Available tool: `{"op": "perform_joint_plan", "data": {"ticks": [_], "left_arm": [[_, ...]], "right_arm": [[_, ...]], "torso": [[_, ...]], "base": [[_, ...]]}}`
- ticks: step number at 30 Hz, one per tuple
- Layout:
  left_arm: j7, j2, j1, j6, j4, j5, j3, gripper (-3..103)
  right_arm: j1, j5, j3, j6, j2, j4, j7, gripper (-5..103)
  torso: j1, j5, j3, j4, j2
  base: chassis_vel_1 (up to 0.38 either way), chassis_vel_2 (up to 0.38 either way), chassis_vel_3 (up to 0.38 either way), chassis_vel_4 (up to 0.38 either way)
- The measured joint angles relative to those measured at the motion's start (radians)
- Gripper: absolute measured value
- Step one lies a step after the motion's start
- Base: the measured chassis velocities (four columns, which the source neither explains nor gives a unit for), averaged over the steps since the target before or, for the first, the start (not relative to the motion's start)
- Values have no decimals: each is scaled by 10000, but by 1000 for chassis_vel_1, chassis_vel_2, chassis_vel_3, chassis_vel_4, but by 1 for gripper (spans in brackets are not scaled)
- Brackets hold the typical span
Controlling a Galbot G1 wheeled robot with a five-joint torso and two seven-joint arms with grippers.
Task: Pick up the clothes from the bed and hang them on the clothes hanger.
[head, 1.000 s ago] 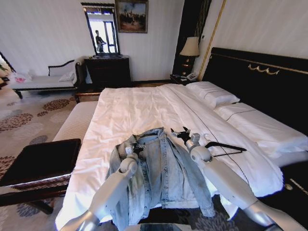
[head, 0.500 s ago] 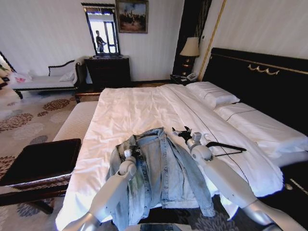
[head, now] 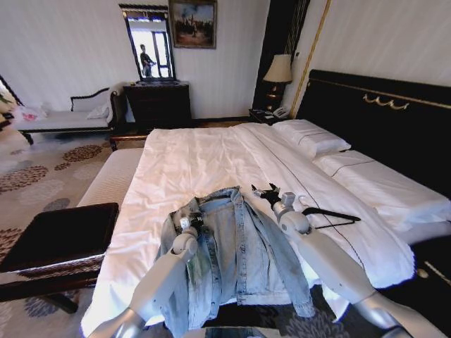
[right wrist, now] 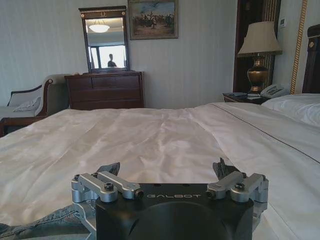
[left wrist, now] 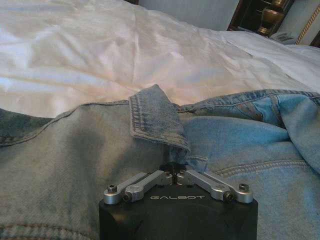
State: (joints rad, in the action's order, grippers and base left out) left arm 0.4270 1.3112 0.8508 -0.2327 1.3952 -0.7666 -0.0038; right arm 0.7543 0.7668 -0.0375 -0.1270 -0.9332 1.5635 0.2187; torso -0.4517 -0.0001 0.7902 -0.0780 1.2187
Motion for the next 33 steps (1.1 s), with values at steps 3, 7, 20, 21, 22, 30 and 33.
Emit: {"op": "perform_joint_plan", "data": {"ticks": [3,7,20,21,22,30,33], "left_arm": [[33,-91,115,14,205,-52,-105,0],[59,-232,299,18,473,-133,-191,0],[329,-793,1045,-379,1890,-265,118,11],[329,-793,1045,-379,1890,-265,118,11],[345,-777,992,-398,1849,-180,183,16],[489,-429,237,-397,1132,95,500,43],[527,-333,67,-392,971,101,593,48]], "right_arm": [[27,-25,1,0,-31,24,0,100],[28,-56,25,0,-63,29,0,100],[-77,-116,197,-14,-181,-4,-4,100],[-77,-116,197,-14,-181,-4,-4,100],[-83,-113,212,-16,-183,-6,-4,100],[-7,-97,189,-34,-174,8,-13,100],[23,-85,143,-52,-153,2,-40,100]], "torso": [[0,0,-1,-2,0],[0,0,-1,0,1],[1,2,-1,1,0],[1,2,-1,1,0],[1,1,-1,2,1],[0,2,-1,-2,0],[0,2,0,-2,0]], "base": [[0,0,0,0],[0,0,0,0],[0,0,0,0],[0,0,0,0],[0,0,0,0],[0,0,0,0],[0,0,0,0]]}}
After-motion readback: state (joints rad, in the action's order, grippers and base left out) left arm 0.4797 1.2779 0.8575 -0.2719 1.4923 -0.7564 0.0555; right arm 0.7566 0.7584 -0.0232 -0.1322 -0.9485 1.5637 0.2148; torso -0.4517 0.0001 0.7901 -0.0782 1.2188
